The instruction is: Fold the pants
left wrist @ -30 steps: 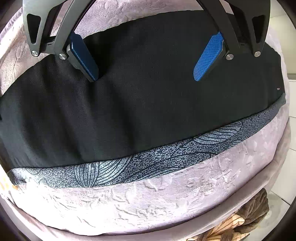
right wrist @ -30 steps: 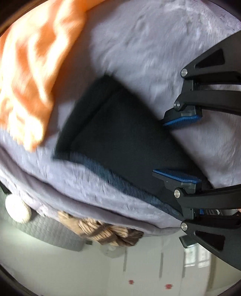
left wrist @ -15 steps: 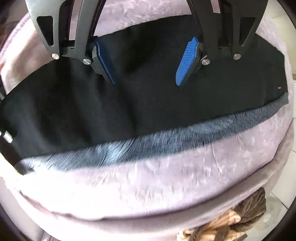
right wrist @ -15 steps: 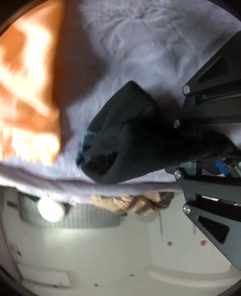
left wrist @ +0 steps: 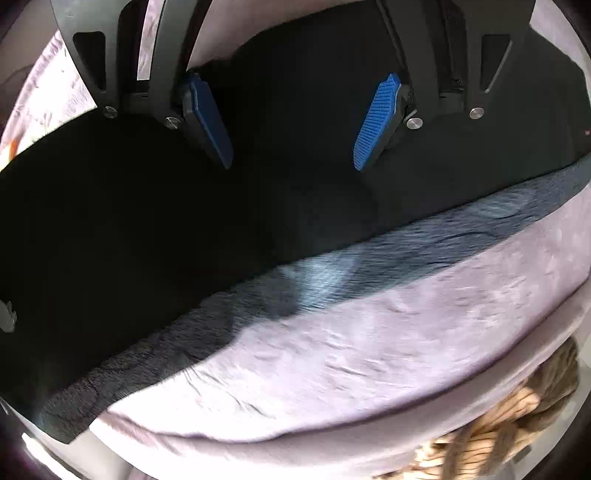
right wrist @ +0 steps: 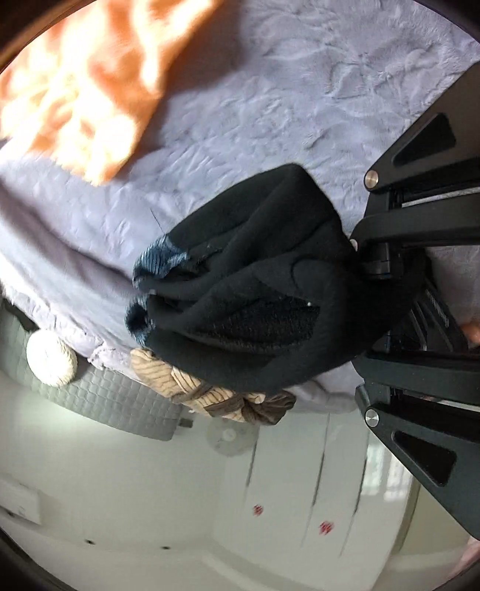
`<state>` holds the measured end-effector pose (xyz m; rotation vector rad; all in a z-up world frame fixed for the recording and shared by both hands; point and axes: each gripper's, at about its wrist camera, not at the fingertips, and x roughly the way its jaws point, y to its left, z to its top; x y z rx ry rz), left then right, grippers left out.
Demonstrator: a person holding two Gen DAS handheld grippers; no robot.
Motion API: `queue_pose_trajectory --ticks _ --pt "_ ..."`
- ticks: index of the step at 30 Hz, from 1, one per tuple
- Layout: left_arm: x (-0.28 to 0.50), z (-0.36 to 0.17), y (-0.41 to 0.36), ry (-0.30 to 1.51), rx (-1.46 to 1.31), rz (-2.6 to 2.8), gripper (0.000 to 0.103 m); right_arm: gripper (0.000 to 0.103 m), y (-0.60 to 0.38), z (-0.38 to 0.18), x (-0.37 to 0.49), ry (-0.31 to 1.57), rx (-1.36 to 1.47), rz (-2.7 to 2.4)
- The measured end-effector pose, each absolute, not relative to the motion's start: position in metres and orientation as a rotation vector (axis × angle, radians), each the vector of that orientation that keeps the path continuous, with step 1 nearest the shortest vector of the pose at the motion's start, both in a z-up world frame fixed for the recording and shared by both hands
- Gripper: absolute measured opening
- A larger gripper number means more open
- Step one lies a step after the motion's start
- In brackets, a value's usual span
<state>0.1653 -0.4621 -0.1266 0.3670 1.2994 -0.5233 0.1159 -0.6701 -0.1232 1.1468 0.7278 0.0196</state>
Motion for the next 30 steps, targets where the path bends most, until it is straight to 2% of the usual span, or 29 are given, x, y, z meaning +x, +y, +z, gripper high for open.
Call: queue_pose_trajectory --ticks 1,2,3,11,17,19,21,23,26,28,30 --pt "0.167 -0.120 -0.453 1.283 0.361 -0.523 0.073 0.014 -0.664 -0.110 0.121 0.745 1.087 0.013" --pt "0.169 -0.110 -0.441 1.262 0.352 -0.520 0.083 0.014 -0.658 -0.101 0.125 0.761 1.038 0.011" --pt "0.170 -0.103 -0.432 1.247 0.341 -0.514 0.086 0.014 -0.648 -0.088 0.130 0.780 0.968 0.009" --pt "0.193 -0.074 -0.310 1.242 0.256 -0.387 0.086 0.014 -0.538 -0.037 0.170 0.879 0.580 0.042" --pt "0.203 -0.085 -0.203 1.304 0.196 -0.203 0.086 0.015 -0.407 -0.066 0.216 1.027 0.273 0.060" --pt "0.207 -0.088 -0.178 1.318 0.188 -0.160 0.086 0.018 -0.357 -0.096 0.227 1.109 0.143 0.031" --pt "0.207 -0.092 -0.152 1.327 0.184 -0.127 0.086 0.027 -0.317 -0.119 0.232 1.178 0.009 -0.010" --pt "0.208 -0.090 -0.135 1.326 0.174 -0.113 0.086 0.033 -0.276 -0.139 0.229 1.200 -0.239 -0.098" --pt "0.210 -0.084 -0.127 1.309 0.167 -0.115 0.086 0.038 -0.235 -0.134 0.218 1.151 -0.488 -0.112" --pt "0.216 -0.079 -0.124 1.302 0.162 -0.129 0.086 0.039 -0.221 -0.119 0.206 1.116 -0.536 -0.062" --pt "0.223 -0.073 -0.130 1.300 0.141 -0.177 0.086 0.044 -0.220 -0.099 0.190 1.091 -0.521 0.009"
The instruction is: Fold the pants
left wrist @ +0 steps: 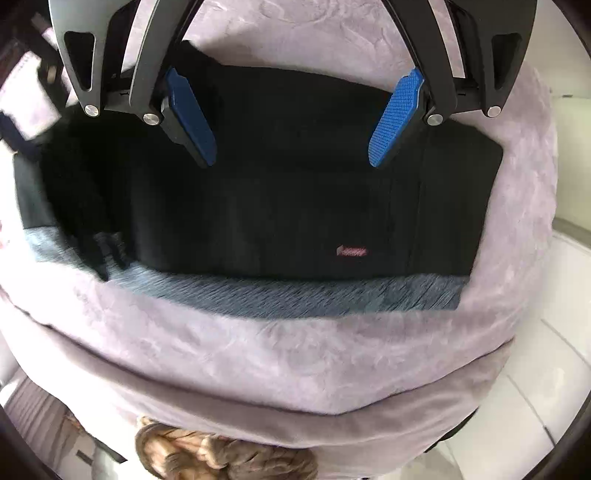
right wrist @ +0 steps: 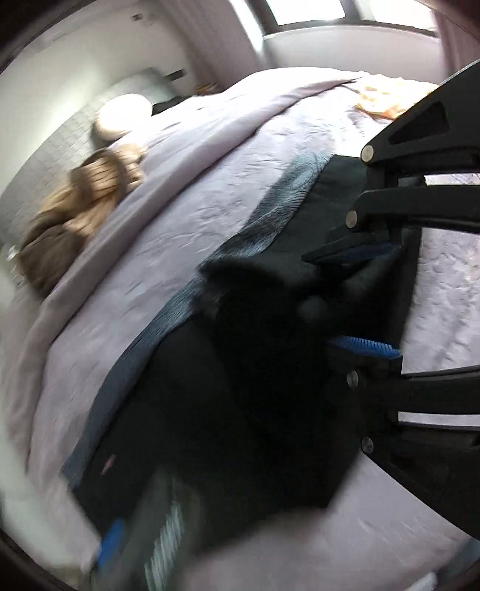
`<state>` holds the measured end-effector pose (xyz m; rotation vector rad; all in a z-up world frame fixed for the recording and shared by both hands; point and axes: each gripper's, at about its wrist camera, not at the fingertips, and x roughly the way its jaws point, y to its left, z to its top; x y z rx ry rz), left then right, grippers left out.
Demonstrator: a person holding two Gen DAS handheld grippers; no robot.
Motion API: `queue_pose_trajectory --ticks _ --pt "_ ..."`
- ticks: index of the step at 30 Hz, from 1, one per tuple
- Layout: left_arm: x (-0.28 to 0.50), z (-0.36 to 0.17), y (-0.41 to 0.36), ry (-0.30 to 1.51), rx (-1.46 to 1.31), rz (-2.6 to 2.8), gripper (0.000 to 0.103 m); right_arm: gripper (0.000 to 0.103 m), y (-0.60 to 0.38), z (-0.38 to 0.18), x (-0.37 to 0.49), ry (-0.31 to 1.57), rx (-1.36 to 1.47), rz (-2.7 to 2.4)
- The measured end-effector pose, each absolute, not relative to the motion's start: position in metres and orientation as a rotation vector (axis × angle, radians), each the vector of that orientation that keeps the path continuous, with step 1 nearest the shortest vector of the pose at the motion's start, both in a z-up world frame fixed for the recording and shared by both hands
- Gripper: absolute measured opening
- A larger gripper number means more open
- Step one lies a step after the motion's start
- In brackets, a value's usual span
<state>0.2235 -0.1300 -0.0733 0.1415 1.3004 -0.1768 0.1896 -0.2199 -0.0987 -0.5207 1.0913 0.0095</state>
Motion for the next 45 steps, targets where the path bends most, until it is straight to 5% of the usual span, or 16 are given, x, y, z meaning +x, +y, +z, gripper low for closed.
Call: queue_pose_trajectory --ticks 7,13,14,17,19,20,26,32,34,38,45 --pt "0.224 -0.055 -0.192 1.339 0.085 -0.422 0.086 0.045 -0.387 -0.098 0.162 1.174 0.730 0.087" --pt "0.226 -0.079 -0.249 1.419 0.109 -0.517 0.085 0.045 -0.458 -0.149 0.142 1.082 1.217 0.019" --pt "0.223 -0.082 -0.256 1.426 0.105 -0.531 0.081 0.045 -0.464 -0.155 0.143 1.083 1.236 0.015" --pt "0.226 -0.105 -0.266 1.491 0.123 -0.562 0.043 0.045 -0.470 -0.174 0.136 1.052 1.378 0.017" --pt "0.222 -0.105 -0.268 1.477 0.152 -0.548 0.042 0.023 -0.476 -0.185 0.144 1.017 1.462 0.004" --pt "0.219 -0.098 -0.268 1.461 0.164 -0.545 0.041 0.006 -0.478 -0.187 0.144 1.033 1.457 -0.017" --pt "0.192 -0.093 -0.253 1.397 0.238 -0.513 0.041 0.005 -0.458 -0.154 0.148 1.092 1.252 0.051" --pt "0.190 -0.107 -0.248 1.392 0.204 -0.465 0.050 0.005 -0.449 -0.193 0.156 1.178 1.206 0.010" --pt "0.188 -0.097 -0.245 1.369 0.217 -0.463 0.065 0.006 -0.452 -0.184 0.159 1.191 1.180 0.046" --pt "0.190 -0.067 -0.234 1.309 0.217 -0.451 0.068 0.030 -0.457 -0.150 0.164 1.236 1.064 0.199" --pt "0.217 -0.048 -0.274 1.236 0.218 -0.458 0.068 0.025 -0.515 -0.100 0.189 1.104 0.851 0.134"
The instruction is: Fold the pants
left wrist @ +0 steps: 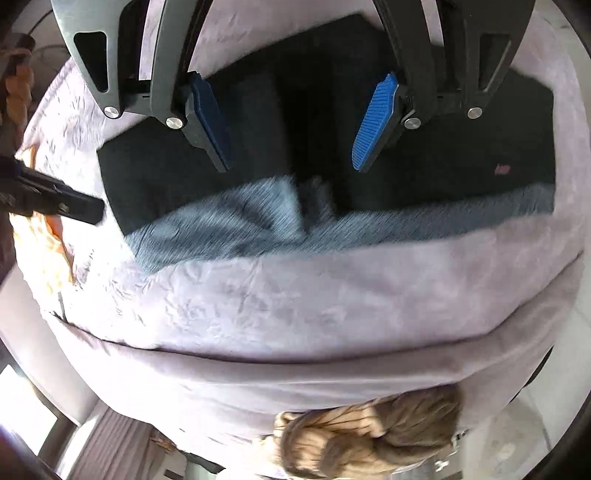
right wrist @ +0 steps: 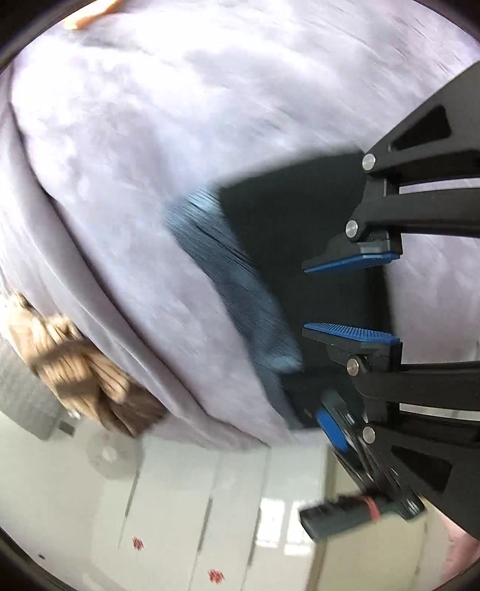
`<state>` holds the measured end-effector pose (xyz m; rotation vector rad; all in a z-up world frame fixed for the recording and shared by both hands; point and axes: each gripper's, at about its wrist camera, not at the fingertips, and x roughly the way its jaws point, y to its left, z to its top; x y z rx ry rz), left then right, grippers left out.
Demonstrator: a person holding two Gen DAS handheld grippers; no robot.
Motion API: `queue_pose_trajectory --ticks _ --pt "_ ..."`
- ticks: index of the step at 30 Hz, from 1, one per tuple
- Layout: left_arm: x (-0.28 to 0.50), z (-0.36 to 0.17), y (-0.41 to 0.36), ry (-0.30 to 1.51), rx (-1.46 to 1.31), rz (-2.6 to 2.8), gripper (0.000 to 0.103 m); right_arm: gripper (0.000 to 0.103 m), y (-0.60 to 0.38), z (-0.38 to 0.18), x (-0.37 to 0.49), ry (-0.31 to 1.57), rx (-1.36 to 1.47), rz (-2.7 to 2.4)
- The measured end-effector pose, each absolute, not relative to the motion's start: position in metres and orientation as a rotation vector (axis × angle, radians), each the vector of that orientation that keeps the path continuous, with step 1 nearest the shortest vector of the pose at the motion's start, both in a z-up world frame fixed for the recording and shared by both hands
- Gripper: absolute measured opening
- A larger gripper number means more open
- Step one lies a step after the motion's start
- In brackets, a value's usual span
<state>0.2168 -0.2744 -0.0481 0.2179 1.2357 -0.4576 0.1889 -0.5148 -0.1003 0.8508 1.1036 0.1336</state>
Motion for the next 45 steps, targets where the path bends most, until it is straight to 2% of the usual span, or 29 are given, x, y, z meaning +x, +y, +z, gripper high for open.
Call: queue_pose_trajectory --ticks 2,7,8,9,10,13,24,25,27,32,37,41,45 --pt "0.224 -0.061 -0.296 1.255 0.243 -0.471 0.068 0.021 -0.529 -0.108 0.206 1.108 0.837 0.099" --pt "0.235 -0.113 -0.306 1.335 0.318 -0.375 0.068 0.021 -0.532 -0.145 0.244 1.199 0.796 0.061" --pt "0.234 -0.118 -0.304 1.324 0.331 -0.372 0.071 0.021 -0.531 -0.152 0.244 1.225 0.791 0.051" --pt "0.232 -0.120 -0.302 1.308 0.362 -0.356 0.084 0.021 -0.529 -0.158 0.235 1.241 0.784 0.043" --pt "0.232 -0.122 -0.298 1.319 0.361 -0.349 0.086 0.021 -0.527 -0.163 0.235 1.243 0.774 0.033" --pt "0.234 -0.122 -0.281 1.361 0.273 -0.359 0.086 0.021 -0.520 -0.163 0.238 1.240 0.720 0.008" --pt "0.207 -0.097 -0.239 1.345 0.315 -0.350 0.086 0.023 -0.490 -0.141 0.218 1.273 0.678 0.058" --pt "0.203 -0.095 -0.237 1.345 0.313 -0.349 0.086 0.025 -0.489 -0.138 0.213 1.267 0.690 0.067" --pt "0.194 -0.090 -0.228 1.347 0.309 -0.345 0.086 0.040 -0.486 -0.130 0.204 1.249 0.696 0.076" --pt "0.190 -0.073 -0.222 1.309 0.305 -0.336 0.086 0.042 -0.504 -0.111 0.201 1.178 0.641 0.000" --pt "0.204 -0.067 -0.244 1.277 0.285 -0.348 0.086 0.042 -0.556 -0.137 0.228 1.164 0.806 -0.054" --pt "0.215 -0.081 -0.271 1.263 0.312 -0.357 0.086 0.042 -0.577 -0.174 0.237 1.206 0.939 -0.049" --pt "0.218 -0.109 -0.278 1.319 0.358 -0.322 0.086 0.042 -0.554 -0.182 0.251 1.265 0.832 -0.032"
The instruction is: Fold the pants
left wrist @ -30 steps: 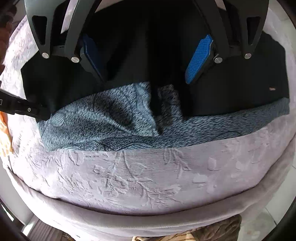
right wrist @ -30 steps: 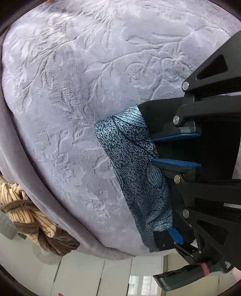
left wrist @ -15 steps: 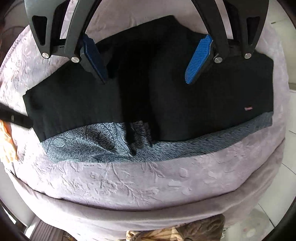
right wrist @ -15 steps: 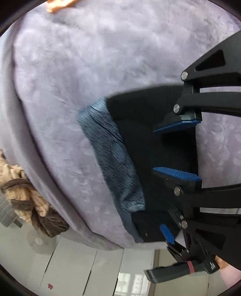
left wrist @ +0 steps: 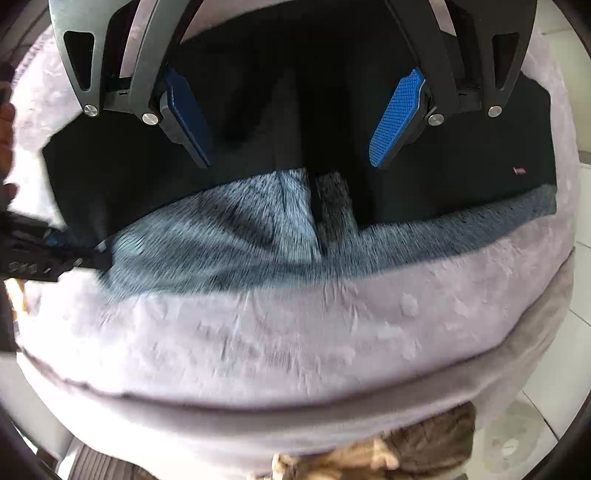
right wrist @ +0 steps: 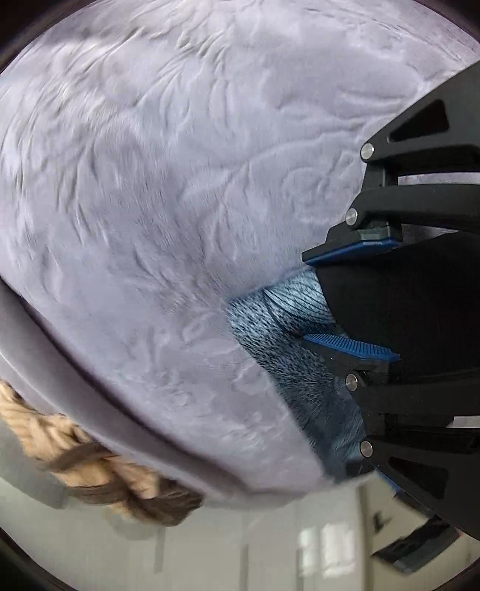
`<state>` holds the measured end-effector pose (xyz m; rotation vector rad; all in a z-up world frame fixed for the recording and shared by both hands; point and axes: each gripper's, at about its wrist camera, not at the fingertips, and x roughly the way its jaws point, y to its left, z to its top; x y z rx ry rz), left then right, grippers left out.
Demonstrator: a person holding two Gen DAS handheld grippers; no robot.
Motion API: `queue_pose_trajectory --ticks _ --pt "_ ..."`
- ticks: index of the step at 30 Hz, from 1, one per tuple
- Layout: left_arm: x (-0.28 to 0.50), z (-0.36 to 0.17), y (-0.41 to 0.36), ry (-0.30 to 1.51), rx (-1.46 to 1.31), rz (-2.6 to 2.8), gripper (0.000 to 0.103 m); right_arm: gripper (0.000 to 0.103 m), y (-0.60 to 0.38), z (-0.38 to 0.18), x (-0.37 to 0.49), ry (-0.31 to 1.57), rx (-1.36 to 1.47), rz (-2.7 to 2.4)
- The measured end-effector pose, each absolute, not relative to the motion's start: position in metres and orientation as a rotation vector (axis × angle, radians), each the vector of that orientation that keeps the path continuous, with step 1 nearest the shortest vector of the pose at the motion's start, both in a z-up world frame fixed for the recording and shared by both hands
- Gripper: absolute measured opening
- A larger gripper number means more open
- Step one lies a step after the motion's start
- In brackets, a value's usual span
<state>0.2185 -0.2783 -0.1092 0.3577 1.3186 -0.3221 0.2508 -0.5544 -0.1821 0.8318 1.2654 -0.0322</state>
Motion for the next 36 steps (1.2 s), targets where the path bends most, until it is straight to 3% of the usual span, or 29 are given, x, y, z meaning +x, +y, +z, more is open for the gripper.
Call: queue_pose_trajectory --ticks 7,10,12,19,20,21,36 --pt "0.206 -0.096 -0.261 1.314 0.364 -0.334 0.086 0.047 -0.530 -0.156 0.253 1.302 0.644 -0.065" --pt "0.195 -0.084 -0.247 1.309 0.364 -0.358 0.086 0.054 -0.521 -0.139 0.235 1.313 0.610 -0.065" --pt "0.187 -0.076 -0.236 1.318 0.354 -0.372 0.086 0.065 -0.517 -0.129 0.224 1.308 0.594 -0.059" --pt "0.164 -0.054 -0.205 1.321 0.321 -0.391 0.086 0.076 -0.482 -0.094 0.177 1.312 0.584 -0.032" --pt "0.163 -0.053 -0.200 1.326 0.312 -0.393 0.093 0.080 -0.476 -0.090 0.175 1.315 0.579 -0.025" --pt "0.161 -0.051 -0.195 1.332 0.303 -0.392 0.103 0.080 -0.469 -0.087 0.171 1.315 0.570 -0.019" --pt "0.149 -0.040 -0.115 1.348 0.223 -0.321 0.103 0.085 -0.352 -0.065 0.154 1.443 0.386 0.040"
